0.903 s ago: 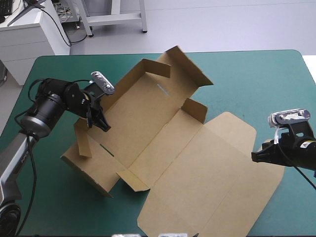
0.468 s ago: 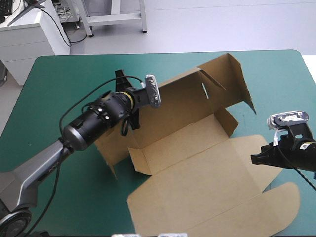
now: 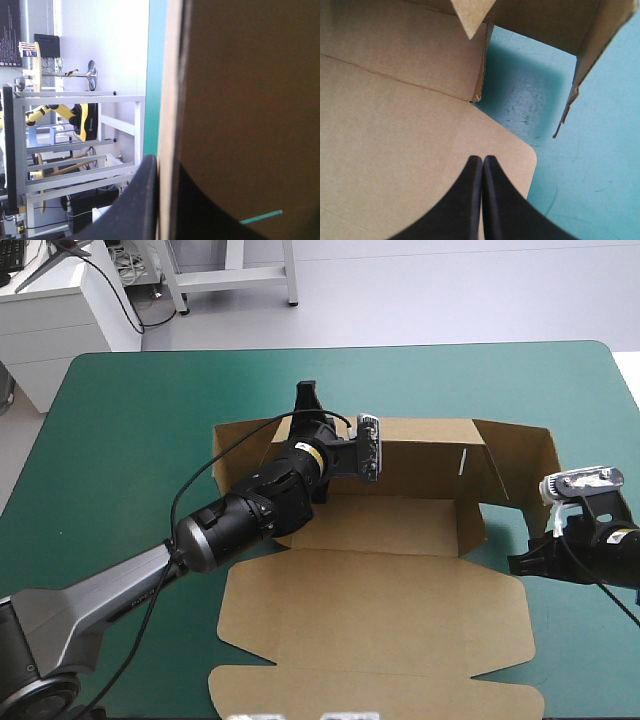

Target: Fold the box

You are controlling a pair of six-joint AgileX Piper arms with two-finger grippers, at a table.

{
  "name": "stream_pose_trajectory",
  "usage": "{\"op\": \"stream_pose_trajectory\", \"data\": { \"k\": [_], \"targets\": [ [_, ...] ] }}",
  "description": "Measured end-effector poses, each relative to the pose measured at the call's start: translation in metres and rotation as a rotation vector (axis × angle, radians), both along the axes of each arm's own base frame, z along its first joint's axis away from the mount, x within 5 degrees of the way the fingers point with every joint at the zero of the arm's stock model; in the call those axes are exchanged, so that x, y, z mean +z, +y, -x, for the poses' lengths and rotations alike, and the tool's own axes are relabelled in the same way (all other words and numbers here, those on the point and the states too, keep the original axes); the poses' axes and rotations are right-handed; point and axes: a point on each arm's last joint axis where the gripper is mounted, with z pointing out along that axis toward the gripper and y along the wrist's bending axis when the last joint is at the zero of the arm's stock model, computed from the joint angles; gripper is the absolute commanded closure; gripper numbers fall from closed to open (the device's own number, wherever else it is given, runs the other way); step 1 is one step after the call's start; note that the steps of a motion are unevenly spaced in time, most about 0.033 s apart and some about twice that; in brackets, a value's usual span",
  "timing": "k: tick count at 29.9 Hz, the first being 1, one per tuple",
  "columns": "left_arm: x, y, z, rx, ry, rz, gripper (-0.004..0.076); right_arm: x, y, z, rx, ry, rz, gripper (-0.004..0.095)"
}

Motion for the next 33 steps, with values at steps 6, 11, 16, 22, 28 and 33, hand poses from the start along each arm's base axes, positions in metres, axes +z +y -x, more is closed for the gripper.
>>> {"op": "stream_pose_trajectory", "data": {
  "k": [6,11,16,22,28,33],
  "targets": [
    [0.002,-0.002,0.000,0.028,-0.001,0.077,0.0732,0.000,0.000,0.000,0.002,0.003,-0.003,0.0927],
    [0.002,-0.012,0.002,0.007,-0.065,0.072,0.0732,0.000,0.001,0.000,0.004,0.003,-0.011,0.0927],
    [-0.015,-0.025,0.000,-0.007,-0.106,0.034,0.0732,0.000,0.002,0.000,0.005,0.002,-0.018,0.0927],
    [-0.038,-0.035,-0.003,-0.036,-0.120,-0.043,0.0732,0.001,0.002,0.000,0.007,0.000,-0.028,0.0927],
    [-0.047,-0.038,-0.006,-0.044,-0.129,-0.079,0.0732,0.001,0.003,0.000,0.009,-0.003,-0.042,0.0924],
    [-0.047,-0.038,-0.006,-0.049,-0.131,-0.080,0.0732,0.003,0.007,0.000,0.018,-0.013,-0.090,0.0858]
  ]
}}
